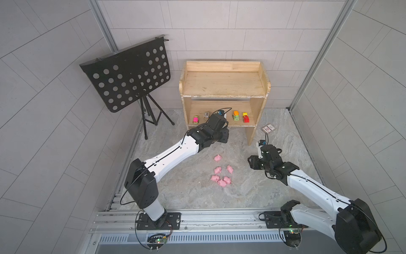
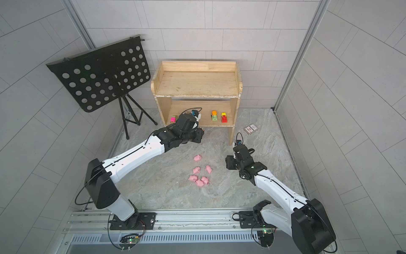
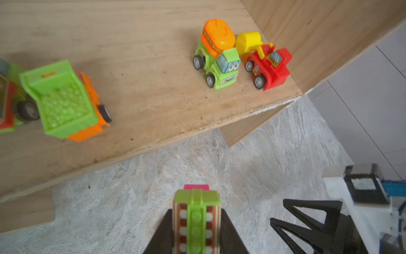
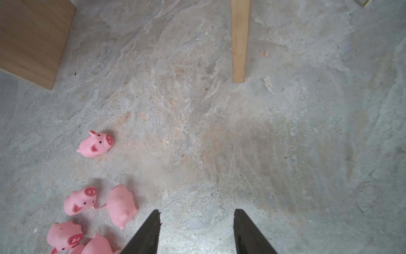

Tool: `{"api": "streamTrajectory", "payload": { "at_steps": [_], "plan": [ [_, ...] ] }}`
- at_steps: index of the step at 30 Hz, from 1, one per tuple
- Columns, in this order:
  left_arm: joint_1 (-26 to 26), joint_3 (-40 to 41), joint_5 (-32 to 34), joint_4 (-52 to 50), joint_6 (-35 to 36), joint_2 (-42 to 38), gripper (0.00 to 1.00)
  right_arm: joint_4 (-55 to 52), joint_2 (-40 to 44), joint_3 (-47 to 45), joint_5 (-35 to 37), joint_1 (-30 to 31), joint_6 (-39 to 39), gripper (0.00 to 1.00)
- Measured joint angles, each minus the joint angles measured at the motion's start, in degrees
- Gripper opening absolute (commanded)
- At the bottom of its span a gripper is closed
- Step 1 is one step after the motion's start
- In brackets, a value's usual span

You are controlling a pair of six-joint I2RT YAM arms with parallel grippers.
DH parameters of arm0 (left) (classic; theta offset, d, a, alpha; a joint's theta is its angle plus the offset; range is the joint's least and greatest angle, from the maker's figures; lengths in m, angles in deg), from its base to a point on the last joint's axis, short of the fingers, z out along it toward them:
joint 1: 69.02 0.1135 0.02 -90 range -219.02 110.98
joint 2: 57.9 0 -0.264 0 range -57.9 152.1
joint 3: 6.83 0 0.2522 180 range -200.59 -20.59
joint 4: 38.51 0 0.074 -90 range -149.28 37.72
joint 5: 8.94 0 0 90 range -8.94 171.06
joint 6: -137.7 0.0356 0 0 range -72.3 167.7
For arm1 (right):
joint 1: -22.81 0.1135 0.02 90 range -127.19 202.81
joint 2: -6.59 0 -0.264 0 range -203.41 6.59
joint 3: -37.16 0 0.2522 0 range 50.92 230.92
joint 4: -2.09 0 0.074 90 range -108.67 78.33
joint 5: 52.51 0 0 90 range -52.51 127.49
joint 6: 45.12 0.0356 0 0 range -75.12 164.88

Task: Organize plastic toys on shelves
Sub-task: Place the plastic toy on the shelf.

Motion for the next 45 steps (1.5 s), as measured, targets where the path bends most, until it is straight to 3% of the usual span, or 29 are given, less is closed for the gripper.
{"api": "streamTrajectory", "payload": {
  "at_steps": [20, 31, 45],
  "plan": [
    [1.25, -19.32, 9.14, -1.81, -0.28, 14.03, 0.32, 0.28, 0.57, 0.0, -2.05, -0.15, 0.7, 0.56],
    [2.62, -21.07, 11.06, -3.82, -1.33, 16.37, 0.35, 0.28, 0.59, 0.0, -2.36, -0.15, 1.03, 0.57],
    [3.02, -22.34, 9.2, -5.29, -1.86, 17.94, 0.51, 0.72, 0.59, -0.94, -2.75, -0.15, 1.22, 0.57]
  ]
}}
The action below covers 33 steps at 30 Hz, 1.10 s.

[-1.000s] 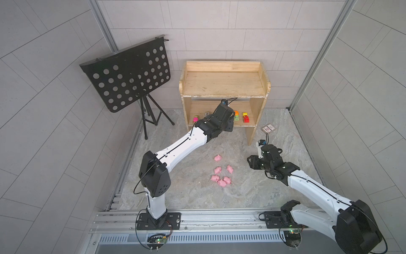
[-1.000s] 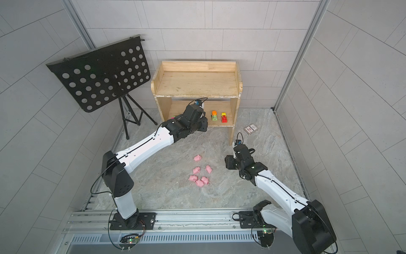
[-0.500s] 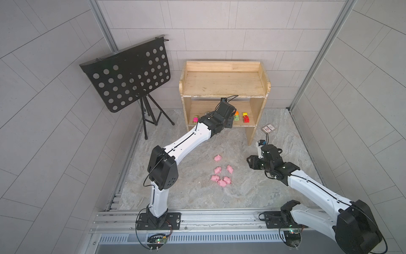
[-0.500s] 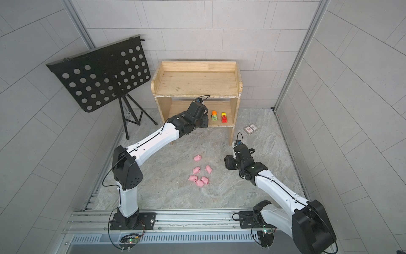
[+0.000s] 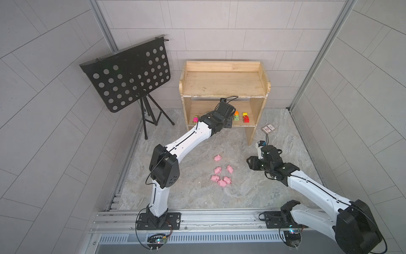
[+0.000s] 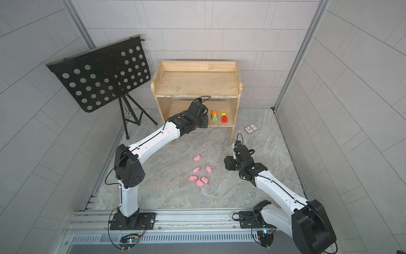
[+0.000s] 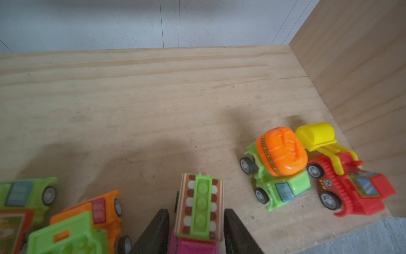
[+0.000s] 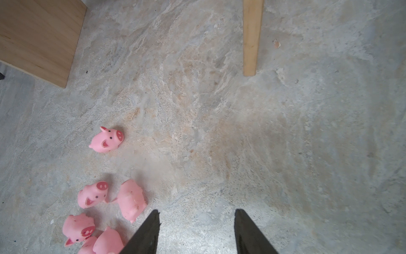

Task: Organize plastic toys on shelves
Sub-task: Place the plastic toy on the shelf, then adjust the plastic toy at the center of the board.

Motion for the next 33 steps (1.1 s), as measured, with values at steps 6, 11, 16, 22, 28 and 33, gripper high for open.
{"api": "streamTrajectory", "payload": {
  "at_steps": [6, 11, 16, 22, 28, 33],
  "plan": [
    [0.0, -0.28, -0.81, -0.2, 0.02, -0.04, 0.6, 0.02, 0.0, -0.02, -0.26, 0.0, 0.0, 0.58],
    [0.0, -0.28, -1.38, -0.28, 0.09, -0.46, 0.63, 0.02, 0.0, -0.02, -0.87, 0.0, -0.07, 0.59],
    [0.0, 0.44, -2.12, -0.59, 0.48, -2.54, 0.67, 0.17, -0.07, -0.04, -2.75, 0.0, -1.03, 0.59],
    [0.0, 5.4, -3.19, -0.59, 0.44, -8.35, 0.7, 0.76, -2.64, -0.02, -6.1, 0.35, -3.56, 0.59],
    [0.0, 12.9, -4.85, -0.44, 0.26, -15.1, 0.74, 0.74, -6.95, 0.79, -8.98, 3.1, -5.86, 0.57],
    [0.0, 21.9, -6.21, -0.7, 0.07, -22.05, 0.76, 0.63, -11.52, 4.5, -10.03, 7.61, -7.54, 0.45]
  ]
}}
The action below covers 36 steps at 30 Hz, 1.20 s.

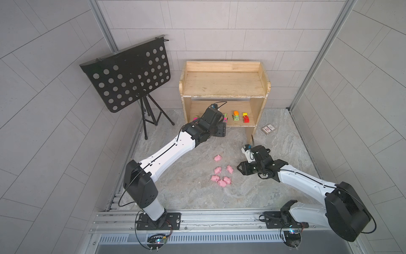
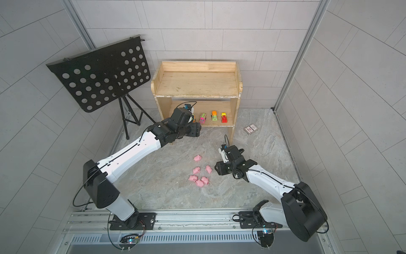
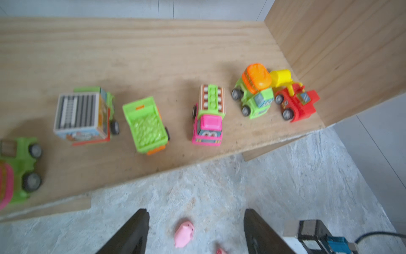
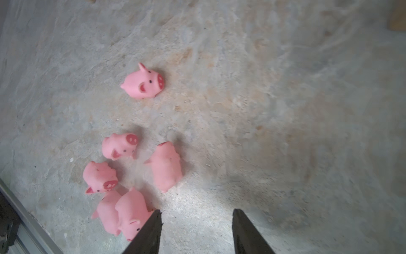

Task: Organize plastic toys on shelves
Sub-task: Adjust the plastic toy at the center of the board.

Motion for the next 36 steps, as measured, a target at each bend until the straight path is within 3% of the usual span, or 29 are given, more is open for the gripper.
{"api": "streamTrajectory", "payload": {
  "at_steps": [10, 16, 22, 36],
  "plan": [
    [0.79, 24.94, 1.73, 1.51, -0.81, -18.27, 0.8, 0.24, -9.09, 6.71, 1.55, 4.48, -0.79, 0.37],
    [4.57, 36.26, 2.03, 2.91, -1.88, -23.28, 0.8, -0.26, -13.03, 9.14, 3.39, 6.01, -1.27, 0.36],
    [7.8, 40.5, 2.27, 3.26, -2.12, -26.75, 0.8, -1.11, -14.71, 9.38, 5.66, 6.47, -1.31, 0.31],
    [8.59, 41.16, 4.09, 3.21, -2.12, -27.56, 0.8, -2.47, -15.39, 9.18, 17.22, 6.47, 0.17, 0.3]
  ]
}}
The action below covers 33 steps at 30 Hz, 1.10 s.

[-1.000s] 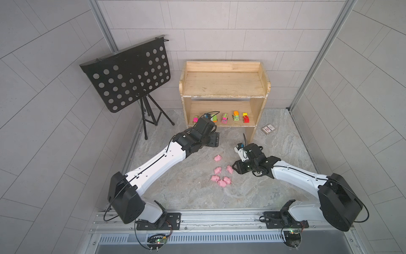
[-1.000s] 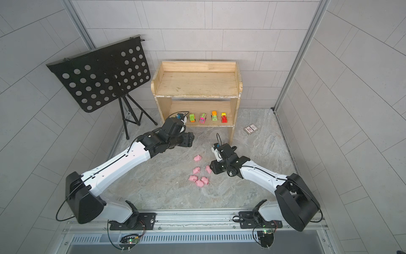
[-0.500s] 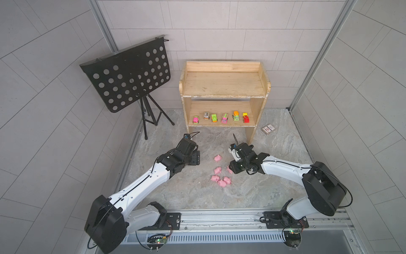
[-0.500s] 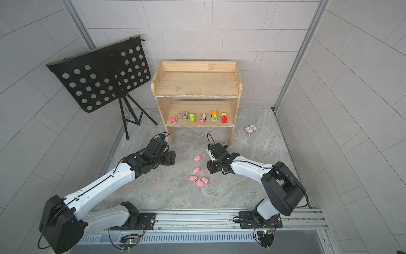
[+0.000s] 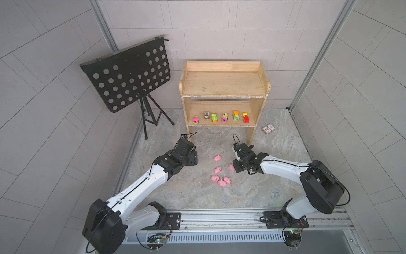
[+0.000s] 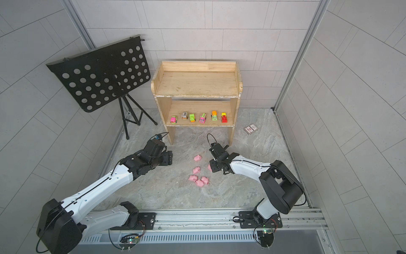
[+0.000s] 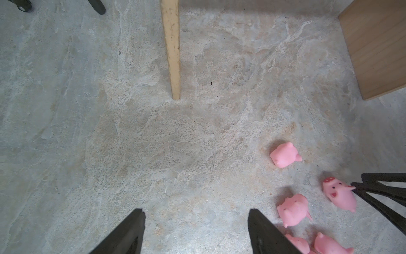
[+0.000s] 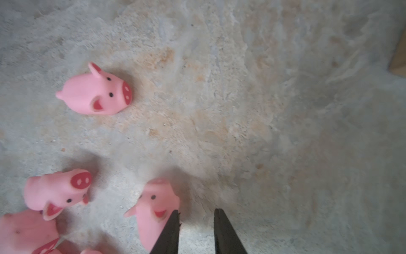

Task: Organize plastic toys on shelves
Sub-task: Adjust the plastic toy at the center of the board, then pick up the plastic toy at the center of the board.

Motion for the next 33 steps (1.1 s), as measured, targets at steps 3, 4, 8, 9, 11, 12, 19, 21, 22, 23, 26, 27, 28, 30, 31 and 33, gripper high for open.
{"api": "streamTrajectory", "payload": {
  "at_steps": [3, 4, 8, 9, 11, 12, 19, 21, 22, 23, 26, 27, 28, 30, 31, 33],
  "plan": [
    [0.02, 0.0, 0.11, 0.0, 0.0, 0.0, 0.8, -1.07, 0.26, -0.39, 2.4, 0.02, 0.35, 0.32],
    [0.02, 0.0, 0.13, 0.0, 0.0, 0.0, 0.8, -1.4, 0.59, -0.55, 2.91, 0.02, 0.5, 0.33],
    [0.02, 0.0, 0.24, 0.0, 0.0, 0.0, 0.8, -2.45, 3.39, -1.07, 4.04, 0.02, 0.9, 0.39],
    [0.02, 0.0, 0.26, 0.0, 0.0, 0.0, 0.8, -2.51, 4.15, -1.07, 3.78, 0.02, 0.87, 0.41],
    [0.02, 0.0, 0.26, 0.0, 0.0, 0.0, 0.8, -2.4, 5.22, -1.07, 2.64, 0.02, 0.92, 0.45],
    [0.04, 0.0, 0.26, 0.0, 0.0, 0.0, 0.8, -2.34, 5.53, -1.07, 1.6, 0.02, 0.79, 0.47],
    [0.02, 0.0, 0.26, -0.04, 0.0, 0.0, 0.8, -1.16, 4.37, -1.05, -5.62, 0.37, -0.2, 0.49],
    [0.02, 0.0, 0.24, -0.04, 0.0, 0.0, 0.8, -0.92, 3.28, -1.01, -6.54, 0.52, -0.24, 0.49],
    [0.02, 0.0, 0.26, -0.07, 0.02, 0.0, 0.8, -0.76, 2.64, -0.96, -6.88, 0.59, -0.28, 0.48],
    [0.04, 0.0, 0.26, -0.07, 0.02, 0.0, 0.8, -0.74, 2.03, -0.87, -7.26, 0.61, -0.33, 0.47],
    [0.04, 0.0, 0.26, -0.07, 0.04, 0.0, 0.8, -0.48, 0.39, -0.44, -7.98, 0.74, -0.48, 0.42],
    [0.02, 0.0, 0.24, -0.07, 0.04, 0.0, 0.8, -0.26, -0.17, -0.24, -8.2, 0.81, -0.55, 0.4],
    [0.02, 0.0, 0.24, -0.07, 0.04, 0.02, 0.8, 0.0, -0.7, -0.07, -8.37, 0.85, -0.59, 0.38],
    [0.02, 0.0, 0.24, -0.07, 0.07, 0.02, 0.8, 0.42, -1.57, 0.2, -8.83, 0.9, -0.63, 0.37],
    [0.04, 0.0, 0.24, -0.07, 0.09, 0.02, 0.8, 0.72, -1.92, 0.22, -9.03, 0.94, -0.61, 0.36],
    [0.04, 0.0, 0.24, -0.07, 0.11, 0.07, 0.8, 1.03, -2.38, 0.22, -9.2, 0.98, -0.63, 0.32]
  ]
}}
